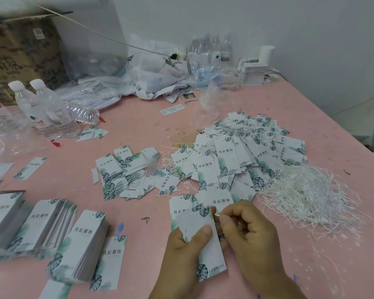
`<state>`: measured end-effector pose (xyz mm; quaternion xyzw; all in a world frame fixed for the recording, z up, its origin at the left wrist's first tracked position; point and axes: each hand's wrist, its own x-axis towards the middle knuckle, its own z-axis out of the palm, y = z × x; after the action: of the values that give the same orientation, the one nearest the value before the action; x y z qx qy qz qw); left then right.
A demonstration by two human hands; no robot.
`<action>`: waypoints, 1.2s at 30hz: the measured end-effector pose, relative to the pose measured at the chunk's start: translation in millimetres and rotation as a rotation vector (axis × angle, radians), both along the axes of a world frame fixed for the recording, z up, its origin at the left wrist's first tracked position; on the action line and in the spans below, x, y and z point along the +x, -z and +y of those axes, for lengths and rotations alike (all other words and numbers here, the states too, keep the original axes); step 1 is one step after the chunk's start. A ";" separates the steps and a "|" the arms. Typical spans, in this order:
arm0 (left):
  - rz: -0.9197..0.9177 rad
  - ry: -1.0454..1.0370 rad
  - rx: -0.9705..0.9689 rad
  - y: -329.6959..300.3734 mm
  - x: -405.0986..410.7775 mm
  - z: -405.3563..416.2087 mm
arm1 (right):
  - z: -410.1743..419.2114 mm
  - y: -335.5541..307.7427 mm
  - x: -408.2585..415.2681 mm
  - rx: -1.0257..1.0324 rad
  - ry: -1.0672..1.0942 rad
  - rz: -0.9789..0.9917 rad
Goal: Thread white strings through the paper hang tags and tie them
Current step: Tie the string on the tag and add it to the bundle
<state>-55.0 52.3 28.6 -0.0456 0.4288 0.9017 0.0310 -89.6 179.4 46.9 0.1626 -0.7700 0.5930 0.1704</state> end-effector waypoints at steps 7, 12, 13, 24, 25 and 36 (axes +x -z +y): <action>0.087 -0.130 -0.197 2.1 -1.9 0.2 | -11.1 1.9 3.3 0.068 0.011 0.133; 0.163 -0.187 -0.296 -0.8 -1.5 5.2 | -13.1 3.5 2.1 0.131 0.041 0.177; 0.183 -0.196 -0.322 -1.2 -1.1 6.0 | -13.8 3.8 1.9 0.139 0.052 0.178; 0.179 -0.166 -0.498 -0.3 5.1 1.4 | -12.7 3.5 1.5 0.139 0.090 0.135; 0.155 -0.161 -0.473 0.9 5.1 0.9 | -11.6 3.2 1.2 0.122 0.079 0.123; -0.300 -0.324 -0.161 6.2 5.9 -1.9 | -6.7 -0.5 2.5 0.099 0.014 0.117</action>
<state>-49.2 50.3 22.5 -0.2499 0.4770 0.8409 -0.0546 -87.1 172.7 47.4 0.1998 -0.7883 0.5424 0.2107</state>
